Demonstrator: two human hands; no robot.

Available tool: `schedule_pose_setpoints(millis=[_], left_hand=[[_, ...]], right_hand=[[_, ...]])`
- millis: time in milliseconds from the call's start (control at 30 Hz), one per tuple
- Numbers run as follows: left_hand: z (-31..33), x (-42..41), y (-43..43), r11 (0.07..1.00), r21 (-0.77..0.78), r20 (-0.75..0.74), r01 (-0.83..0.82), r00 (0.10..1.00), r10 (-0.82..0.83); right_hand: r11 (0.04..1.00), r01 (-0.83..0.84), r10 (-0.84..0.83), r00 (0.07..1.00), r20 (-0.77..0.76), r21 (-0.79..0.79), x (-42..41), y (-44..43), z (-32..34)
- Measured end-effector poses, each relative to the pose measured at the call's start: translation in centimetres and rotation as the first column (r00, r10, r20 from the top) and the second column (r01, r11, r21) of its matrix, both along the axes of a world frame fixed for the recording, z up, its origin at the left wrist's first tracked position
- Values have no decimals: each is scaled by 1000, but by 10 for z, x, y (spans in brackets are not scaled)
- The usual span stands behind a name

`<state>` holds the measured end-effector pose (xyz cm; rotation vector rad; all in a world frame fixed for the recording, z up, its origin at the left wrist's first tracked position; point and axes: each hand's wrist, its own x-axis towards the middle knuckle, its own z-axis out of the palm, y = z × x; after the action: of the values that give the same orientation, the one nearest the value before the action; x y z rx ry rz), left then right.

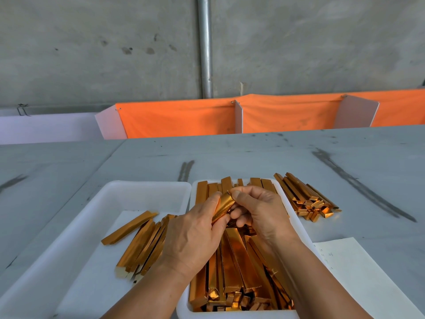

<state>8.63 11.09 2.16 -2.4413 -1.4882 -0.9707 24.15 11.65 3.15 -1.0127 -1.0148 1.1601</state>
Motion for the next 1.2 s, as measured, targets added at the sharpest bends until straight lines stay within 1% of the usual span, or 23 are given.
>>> schedule_pose_setpoints(millis=[267,533,733,1200], left_hand=[[-1,-1,0,1000,-6,-3,9,1000,-9],[1,-1,0,1000,-15,-8,9,1000,-9],[1,-1,-1,999,-29,-30,-14,999,13],[-3,-1,1,999,-32,-10,23,1000,-23]], right_hand=[[999,-17,14,997,-70,-29,1,-1,2],[999,-8,8,1000,-16,-39,0,-1,4],[998,-12,11,1000,-16,-60,0,-2,6],[994,-30,31,999,10,-105,3,-4,12]])
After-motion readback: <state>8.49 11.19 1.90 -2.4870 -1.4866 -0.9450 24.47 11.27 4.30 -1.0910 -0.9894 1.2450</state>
